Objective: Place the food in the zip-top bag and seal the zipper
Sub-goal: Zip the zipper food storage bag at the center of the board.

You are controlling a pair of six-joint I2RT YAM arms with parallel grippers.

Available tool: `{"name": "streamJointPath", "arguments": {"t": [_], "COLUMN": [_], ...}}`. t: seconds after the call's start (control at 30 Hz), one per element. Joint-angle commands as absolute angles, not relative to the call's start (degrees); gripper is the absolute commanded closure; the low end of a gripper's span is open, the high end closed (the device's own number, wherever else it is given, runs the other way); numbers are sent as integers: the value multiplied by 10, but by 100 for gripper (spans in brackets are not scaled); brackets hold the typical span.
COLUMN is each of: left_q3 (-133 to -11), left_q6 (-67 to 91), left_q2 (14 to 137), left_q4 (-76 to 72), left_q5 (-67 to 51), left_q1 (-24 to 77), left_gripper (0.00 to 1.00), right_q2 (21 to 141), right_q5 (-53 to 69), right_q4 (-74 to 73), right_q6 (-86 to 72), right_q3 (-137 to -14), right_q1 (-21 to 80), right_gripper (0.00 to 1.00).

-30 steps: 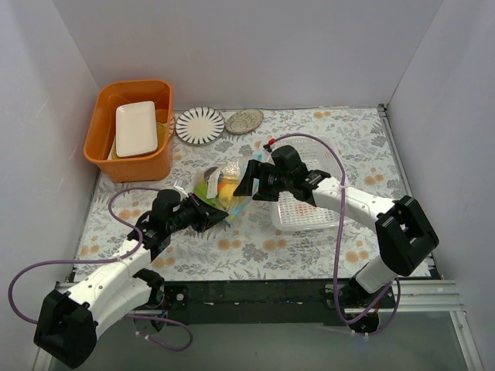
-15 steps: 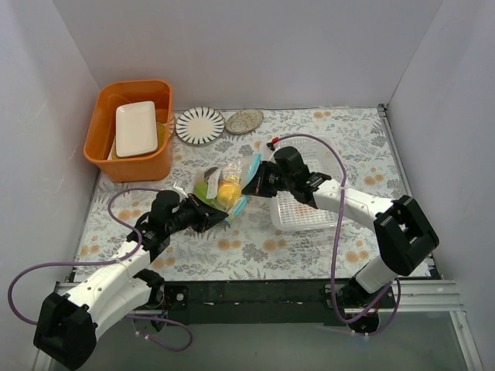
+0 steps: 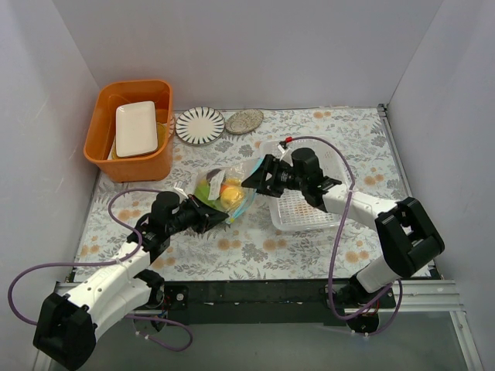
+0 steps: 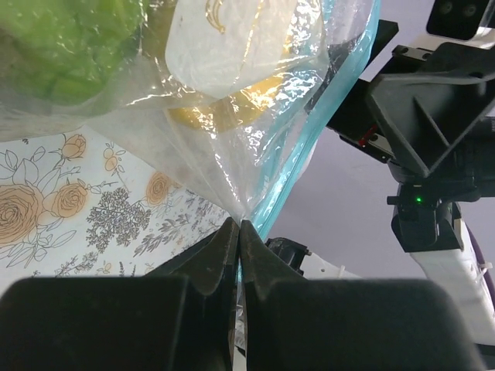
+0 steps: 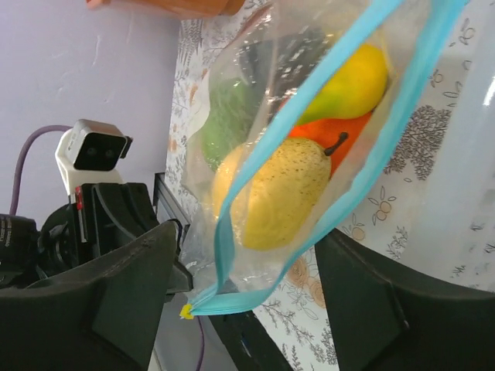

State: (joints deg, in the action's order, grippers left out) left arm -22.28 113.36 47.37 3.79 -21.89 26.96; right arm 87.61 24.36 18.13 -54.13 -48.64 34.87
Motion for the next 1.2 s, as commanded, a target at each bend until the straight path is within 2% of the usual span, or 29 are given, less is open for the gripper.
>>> {"name": "streamJointPath", "arguments": {"t": [0.0,0.2,0.4,0.63,0.93,1.17], "left_q3": [-221,-221,-215,-218,-210,-207], "left_q6": [1135,1133,1130,1125,1128,1130], "left_q2": [480,482,482,476,469,465], "left_q4": [11,6,4,10,12,10], "left_q5": [-229,-228,-222,-221,-219,-218], "left_q1": [270,270,270,270,270,270], "left_gripper": [100,100,100,100,100,100], "right_q2": [853,807,780,816,843,851], "right_q5": [269,227,214,254,280,281], "right_q4": [164,51,40,98,144,167], "right_q6": [-541,-543,-585,-625,-650,-661], "right_q3": [-505,-509,-483,-478,-470,-462], "right_q1": [373,414,443,465,479,483], "right_gripper": [17,15,17,39,54,62]}}
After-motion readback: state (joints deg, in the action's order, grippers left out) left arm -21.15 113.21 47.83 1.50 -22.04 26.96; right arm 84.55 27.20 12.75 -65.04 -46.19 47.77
